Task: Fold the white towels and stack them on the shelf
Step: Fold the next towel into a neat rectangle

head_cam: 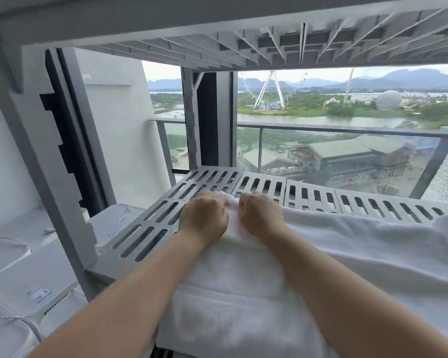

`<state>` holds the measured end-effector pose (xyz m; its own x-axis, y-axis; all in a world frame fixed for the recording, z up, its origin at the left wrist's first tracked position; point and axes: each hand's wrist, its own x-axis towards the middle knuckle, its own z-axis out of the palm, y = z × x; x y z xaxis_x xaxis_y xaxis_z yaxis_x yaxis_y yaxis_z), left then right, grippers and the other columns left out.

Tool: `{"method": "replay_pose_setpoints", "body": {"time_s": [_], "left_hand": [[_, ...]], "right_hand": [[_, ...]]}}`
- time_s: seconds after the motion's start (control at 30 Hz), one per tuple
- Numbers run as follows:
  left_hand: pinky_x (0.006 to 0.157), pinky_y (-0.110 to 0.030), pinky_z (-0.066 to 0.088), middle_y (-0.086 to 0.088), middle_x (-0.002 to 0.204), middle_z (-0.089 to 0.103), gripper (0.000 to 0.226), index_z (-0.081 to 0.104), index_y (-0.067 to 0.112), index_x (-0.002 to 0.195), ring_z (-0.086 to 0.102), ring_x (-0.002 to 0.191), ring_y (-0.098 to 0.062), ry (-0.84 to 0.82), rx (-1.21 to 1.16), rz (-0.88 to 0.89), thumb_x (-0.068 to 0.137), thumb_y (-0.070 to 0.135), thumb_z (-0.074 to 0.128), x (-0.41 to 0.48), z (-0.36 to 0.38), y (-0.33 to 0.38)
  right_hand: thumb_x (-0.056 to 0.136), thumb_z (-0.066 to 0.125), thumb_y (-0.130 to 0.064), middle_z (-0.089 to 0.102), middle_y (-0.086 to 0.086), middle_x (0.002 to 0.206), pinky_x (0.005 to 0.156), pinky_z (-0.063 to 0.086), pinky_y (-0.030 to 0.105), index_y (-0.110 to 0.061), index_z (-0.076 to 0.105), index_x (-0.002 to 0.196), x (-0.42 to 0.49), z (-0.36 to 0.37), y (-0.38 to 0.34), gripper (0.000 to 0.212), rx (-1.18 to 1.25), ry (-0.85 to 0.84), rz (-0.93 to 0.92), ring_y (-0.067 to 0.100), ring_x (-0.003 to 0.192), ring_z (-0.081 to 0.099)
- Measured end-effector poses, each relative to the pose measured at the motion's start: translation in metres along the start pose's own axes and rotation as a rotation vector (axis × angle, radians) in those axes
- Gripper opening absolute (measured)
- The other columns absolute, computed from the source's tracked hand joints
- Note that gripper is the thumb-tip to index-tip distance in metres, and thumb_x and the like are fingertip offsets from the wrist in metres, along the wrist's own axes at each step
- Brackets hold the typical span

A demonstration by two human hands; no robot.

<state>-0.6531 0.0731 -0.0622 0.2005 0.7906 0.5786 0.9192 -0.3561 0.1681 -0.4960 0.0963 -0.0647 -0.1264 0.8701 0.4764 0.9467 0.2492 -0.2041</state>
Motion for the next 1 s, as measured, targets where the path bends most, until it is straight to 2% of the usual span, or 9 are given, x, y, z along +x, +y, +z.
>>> {"method": "replay_pose_setpoints", "body": {"time_s": [0.17, 0.23, 0.33, 0.43, 0.53, 0.67, 0.8, 0.9, 1.0], "left_hand": [[0.07, -0.034, 0.05, -0.001, 0.102, 0.073, 0.029, 0.07, 0.024, 0.11, 0.064, 0.095, -0.024, 0.142, -0.058, -0.206, 0.095, 0.018, 0.046, 0.037, -0.003, -0.043], [0.072, -0.034, 0.049, 0.0, 0.109, 0.072, 0.029, 0.067, 0.025, 0.116, 0.064, 0.097, -0.024, 0.026, -0.007, -0.232, 0.097, 0.022, 0.044, 0.052, -0.001, -0.062], [0.084, -0.034, 0.049, 0.003, 0.123, 0.069, 0.032, 0.066, 0.026, 0.124, 0.062, 0.105, -0.02, -0.22, -0.143, -0.149, 0.099, 0.023, 0.045, 0.071, 0.005, -0.081], [0.085, -0.03, 0.047, 0.007, 0.12, 0.069, 0.026, 0.075, 0.024, 0.11, 0.062, 0.099, -0.012, -0.429, -0.333, -0.041, 0.096, 0.025, 0.054, 0.084, 0.011, -0.086], [0.087, -0.026, 0.052, 0.013, 0.118, 0.068, 0.016, 0.081, 0.022, 0.088, 0.065, 0.106, -0.012, -0.456, -0.397, 0.043, 0.091, 0.025, 0.065, 0.093, 0.019, -0.087], [0.088, -0.029, 0.056, 0.015, 0.124, 0.068, 0.01, 0.077, 0.027, 0.075, 0.065, 0.106, -0.007, -0.518, -0.52, 0.118, 0.085, 0.029, 0.076, 0.102, 0.023, -0.085], [0.066, -0.025, 0.057, 0.003, 0.081, 0.075, 0.017, 0.069, 0.017, 0.088, 0.067, 0.07, -0.008, -0.631, -0.774, 0.047, 0.082, 0.029, 0.079, 0.105, 0.023, -0.074], [0.054, -0.017, 0.048, 0.006, 0.076, 0.072, 0.023, 0.064, 0.024, 0.102, 0.06, 0.062, -0.005, -0.65, -0.802, 0.014, 0.083, 0.027, 0.076, 0.108, 0.022, -0.065], [0.056, -0.018, 0.043, 0.006, 0.078, 0.067, 0.021, 0.07, 0.02, 0.104, 0.055, 0.064, -0.008, -0.764, -0.7, -0.001, 0.084, 0.027, 0.074, 0.113, 0.018, -0.062]], "right_hand": [[0.093, 0.047, -0.025, 0.066, 0.006, 0.088, 0.07, 0.042, 0.033, -0.015, 0.07, 0.089, 0.026, 0.011, -0.026, 0.025, 0.139, 0.129, 0.074, 0.027, 0.081, 0.06], [0.095, 0.045, -0.027, 0.064, 0.005, 0.087, 0.072, 0.043, 0.035, -0.015, 0.067, 0.085, 0.034, 0.013, -0.031, 0.028, 0.154, 0.073, 0.147, 0.026, 0.08, 0.058], [0.098, 0.038, -0.046, 0.06, 0.003, 0.071, 0.064, 0.042, 0.036, -0.015, 0.053, 0.062, 0.044, 0.017, -0.041, 0.049, 0.196, -0.068, 0.272, 0.025, 0.072, 0.058], [0.097, 0.039, -0.058, 0.051, 0.001, 0.057, 0.05, 0.033, 0.031, -0.015, 0.048, 0.054, 0.05, 0.018, -0.051, 0.062, 0.2, 0.011, 0.34, 0.017, 0.056, 0.05], [0.095, 0.049, -0.042, 0.05, 0.002, 0.054, 0.051, 0.032, 0.032, -0.015, 0.047, 0.052, 0.048, 0.022, -0.042, 0.05, 0.184, 0.066, 0.342, 0.024, 0.056, 0.051], [0.084, 0.053, -0.014, 0.071, 0.006, 0.076, 0.064, 0.044, 0.032, -0.008, 0.066, 0.068, 0.043, 0.025, -0.018, 0.021, 0.441, 0.029, 0.391, 0.025, 0.075, 0.062], [0.08, 0.059, -0.006, 0.073, 0.004, 0.076, 0.067, 0.047, 0.029, -0.013, 0.074, 0.075, 0.038, 0.02, -0.014, 0.018, 0.598, 0.049, 0.359, 0.017, 0.073, 0.062], [0.08, 0.062, -0.001, 0.075, 0.007, 0.08, 0.07, 0.051, 0.03, -0.009, 0.077, 0.083, 0.034, 0.017, -0.014, 0.017, 0.732, 0.079, 0.355, 0.014, 0.071, 0.063], [0.08, 0.059, 0.003, 0.073, 0.001, 0.078, 0.066, 0.048, 0.022, -0.012, 0.075, 0.084, 0.031, 0.016, -0.013, 0.022, 0.775, 0.128, 0.376, 0.006, 0.066, 0.06]]}}
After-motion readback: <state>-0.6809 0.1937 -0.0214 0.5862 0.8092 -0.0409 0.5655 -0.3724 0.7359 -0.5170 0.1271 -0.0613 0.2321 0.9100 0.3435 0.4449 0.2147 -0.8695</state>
